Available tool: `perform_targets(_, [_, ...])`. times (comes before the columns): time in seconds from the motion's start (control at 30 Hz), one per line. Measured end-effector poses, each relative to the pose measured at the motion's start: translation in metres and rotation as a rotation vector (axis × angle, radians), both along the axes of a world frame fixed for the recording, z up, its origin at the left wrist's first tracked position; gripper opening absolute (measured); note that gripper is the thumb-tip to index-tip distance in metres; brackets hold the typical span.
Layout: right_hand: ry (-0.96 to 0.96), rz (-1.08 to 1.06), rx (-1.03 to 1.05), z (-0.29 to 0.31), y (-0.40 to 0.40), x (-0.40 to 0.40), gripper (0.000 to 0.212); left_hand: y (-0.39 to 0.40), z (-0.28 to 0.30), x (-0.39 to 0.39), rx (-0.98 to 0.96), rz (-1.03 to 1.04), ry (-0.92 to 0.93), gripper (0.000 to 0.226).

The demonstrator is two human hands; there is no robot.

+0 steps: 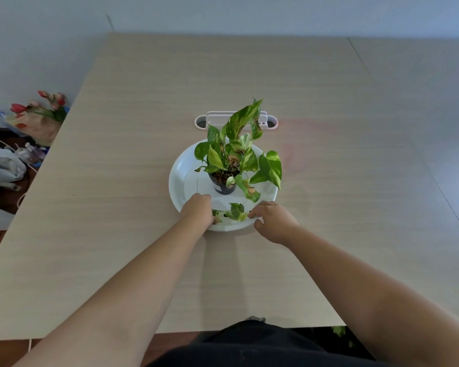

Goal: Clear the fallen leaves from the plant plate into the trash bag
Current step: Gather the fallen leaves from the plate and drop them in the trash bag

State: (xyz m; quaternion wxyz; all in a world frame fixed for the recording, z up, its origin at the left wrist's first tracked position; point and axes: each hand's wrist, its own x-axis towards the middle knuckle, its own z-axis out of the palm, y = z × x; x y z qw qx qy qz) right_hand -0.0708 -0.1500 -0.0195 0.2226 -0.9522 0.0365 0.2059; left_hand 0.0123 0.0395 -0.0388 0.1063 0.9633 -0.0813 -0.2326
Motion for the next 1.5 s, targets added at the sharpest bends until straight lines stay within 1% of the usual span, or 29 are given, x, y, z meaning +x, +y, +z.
perform_targets(0.13, [0.063, -0.017, -0.027, 0.004, 0.007, 0.007, 0.037, 0.005, -0.002, 0.003, -0.034, -0.011, 0.033, 0.02])
perform_targets(0.23, [0.086, -0.009, -0.056, 0.008, 0.013, 0.016, 0.039, 0.006, -0.004, 0.005, -0.061, 0.01, 0.066, 0.011])
perform_targets(0.37, [0.083, 0.048, -0.131, 0.011, 0.027, 0.025, 0.04, 0.008, -0.005, 0.008, -0.052, -0.027, 0.053, 0.017])
perform_targets(0.43, [0.062, 0.057, -0.122, 0.006, 0.034, 0.029, 0.042, 0.008, -0.004, 0.009, -0.045, -0.037, 0.035, 0.022])
perform_targets(0.5, [0.074, 0.039, -0.096, -0.003, 0.04, 0.032, 0.048, 0.009, -0.004, 0.009, -0.049, -0.041, 0.026, 0.023])
perform_targets(0.57, [0.082, 0.009, -0.099, -0.011, 0.044, 0.034, 0.049, 0.008, -0.005, 0.009, -0.057, -0.048, 0.026, 0.022])
perform_targets(0.67, [0.066, -0.022, -0.084, -0.021, 0.047, 0.038, 0.042, 0.009, -0.006, 0.008, -0.066, -0.06, 0.032, 0.021])
perform_targets(0.77, [0.073, 0.017, -0.063, -0.026, 0.048, 0.04, 0.034, 0.009, -0.007, 0.007, -0.085, -0.072, 0.034, 0.021])
perform_targets(0.87, [0.112, 0.062, -0.048, -0.028, 0.048, 0.038, 0.036, 0.012, -0.009, 0.006, -0.108, -0.074, 0.025, 0.022])
perform_targets(0.97, [0.118, 0.064, -0.044, -0.026, 0.043, 0.038, 0.024, 0.016, -0.009, 0.007, -0.138, -0.071, 0.02, 0.019])
perform_targets(1.0, [0.116, 0.051, -0.034, -0.024, 0.041, 0.039, 0.024, 0.018, -0.008, 0.007, -0.155, -0.067, 0.017, 0.017])
perform_targets(1.1, [0.081, 0.062, -0.031, -0.024, 0.035, 0.045, 0.037, 0.023, -0.006, 0.008, -0.218, -0.06, -0.007, 0.012])
perform_targets(1.13, [0.073, 0.035, -0.014, -0.028, 0.033, 0.047, 0.039, 0.025, -0.005, 0.009, -0.234, -0.064, -0.021, 0.013])
perform_targets(1.2, [0.047, -0.031, 0.013, -0.031, 0.034, 0.049, 0.043, 0.03, -0.001, 0.01, -0.254, -0.077, -0.053, 0.019])
perform_targets(1.3, [0.02, 0.019, -0.038, -0.036, 0.039, 0.05, 0.048, 0.034, 0.003, 0.012, -0.27, -0.098, -0.07, 0.032])
perform_targets(1.37, [-0.034, 0.02, -0.04, -0.039, 0.04, 0.049, 0.044, 0.036, 0.004, 0.013, -0.28, -0.112, -0.059, 0.033])
perform_targets(1.5, [-0.031, -0.033, -0.039, -0.044, 0.039, 0.047, 0.027, 0.038, 0.006, 0.011, -0.29, -0.152, -0.038, 0.02])
